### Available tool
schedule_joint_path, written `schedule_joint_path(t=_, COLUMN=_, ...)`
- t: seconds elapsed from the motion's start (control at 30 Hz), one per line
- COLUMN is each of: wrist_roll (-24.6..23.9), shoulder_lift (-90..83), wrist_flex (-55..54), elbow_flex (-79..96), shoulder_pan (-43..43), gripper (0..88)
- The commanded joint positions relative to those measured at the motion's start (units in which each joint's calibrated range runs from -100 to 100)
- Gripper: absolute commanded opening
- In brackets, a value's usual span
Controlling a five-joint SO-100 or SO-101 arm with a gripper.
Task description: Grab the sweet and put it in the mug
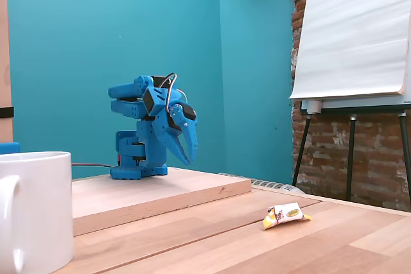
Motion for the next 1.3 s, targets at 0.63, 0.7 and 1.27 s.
schedule_joint_path(t=0.63, wrist_roll=-6.54, shoulder_lift=53.44, wrist_flex=-0.79, elbow_flex=-45.44, shoulder_pan=1.19, gripper=3.9)
schedule_joint_path(t=0.7, wrist_roll=-6.89, shoulder_lift=56.02, wrist_flex=-0.79, elbow_flex=-47.75, shoulder_pan=1.19, gripper=5.3)
schedule_joint_path(t=1.27, wrist_roll=-6.64, shoulder_lift=80.55, wrist_flex=-0.79, elbow_flex=-65.51, shoulder_pan=1.33, gripper=40.0)
